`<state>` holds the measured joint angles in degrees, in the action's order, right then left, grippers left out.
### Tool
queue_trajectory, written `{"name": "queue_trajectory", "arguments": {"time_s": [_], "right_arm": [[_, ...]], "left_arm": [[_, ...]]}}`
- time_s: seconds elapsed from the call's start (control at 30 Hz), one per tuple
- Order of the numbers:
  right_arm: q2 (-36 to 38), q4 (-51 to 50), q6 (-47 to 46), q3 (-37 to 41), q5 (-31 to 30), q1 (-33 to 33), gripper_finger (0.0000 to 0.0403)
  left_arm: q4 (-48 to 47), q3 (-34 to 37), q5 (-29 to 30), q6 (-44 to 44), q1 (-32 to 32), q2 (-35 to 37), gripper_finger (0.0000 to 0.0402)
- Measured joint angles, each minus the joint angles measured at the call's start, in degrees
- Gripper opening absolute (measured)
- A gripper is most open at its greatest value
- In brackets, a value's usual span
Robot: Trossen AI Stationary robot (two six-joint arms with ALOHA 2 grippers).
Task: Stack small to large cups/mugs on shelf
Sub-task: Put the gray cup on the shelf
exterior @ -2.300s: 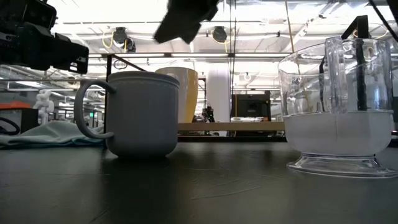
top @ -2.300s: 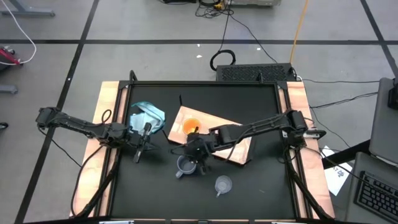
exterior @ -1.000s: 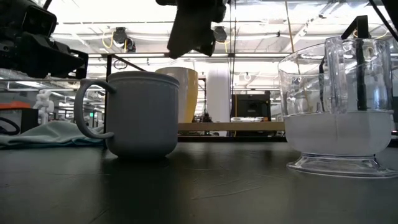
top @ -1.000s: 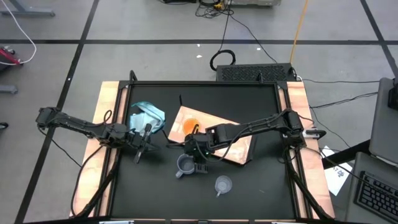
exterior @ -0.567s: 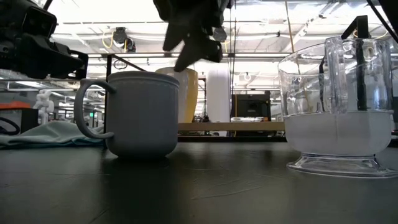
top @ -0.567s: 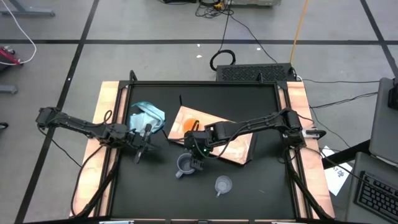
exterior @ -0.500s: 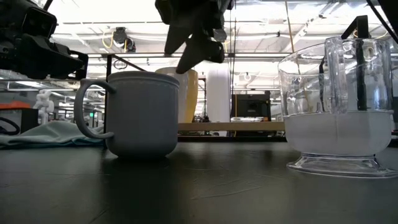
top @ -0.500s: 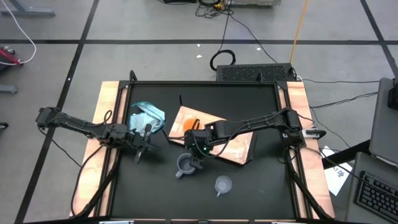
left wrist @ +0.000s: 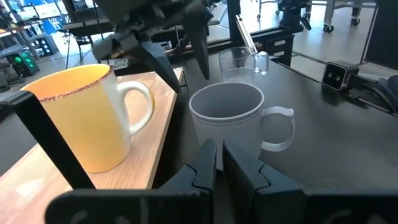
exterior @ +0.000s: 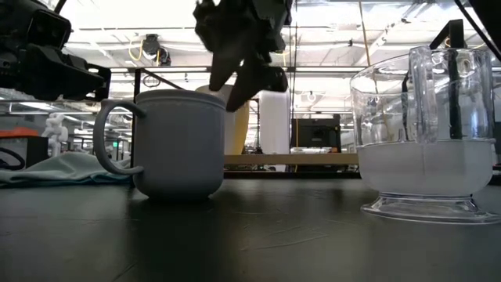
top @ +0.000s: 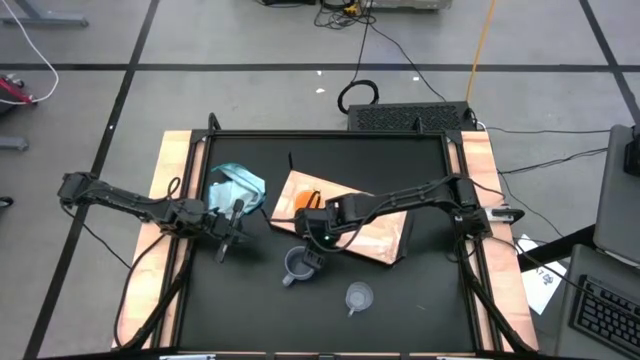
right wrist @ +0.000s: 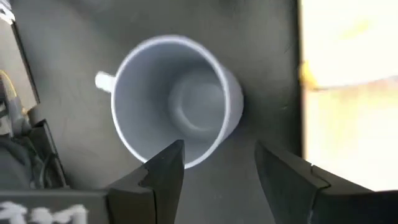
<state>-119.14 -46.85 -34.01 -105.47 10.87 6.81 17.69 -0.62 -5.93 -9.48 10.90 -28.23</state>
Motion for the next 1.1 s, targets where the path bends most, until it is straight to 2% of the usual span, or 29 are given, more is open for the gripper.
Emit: {"name": "queue_trajectory", "arguments": {"time_s": [0.17,1.1], "right_arm": [[-2.0,-0.1,-0.5,0.0,1.4,0.0,0.0185],[-2.4,2.4,0.5,0.0,1.4,-0.1,0.0185]], "left_arm": [[-0.1,0.0,0.0,-0.3,0.0,0.0,0.0031],[-1.7,0.0,-0.3,-0.5,0.0,0.0,0.0031]]}}
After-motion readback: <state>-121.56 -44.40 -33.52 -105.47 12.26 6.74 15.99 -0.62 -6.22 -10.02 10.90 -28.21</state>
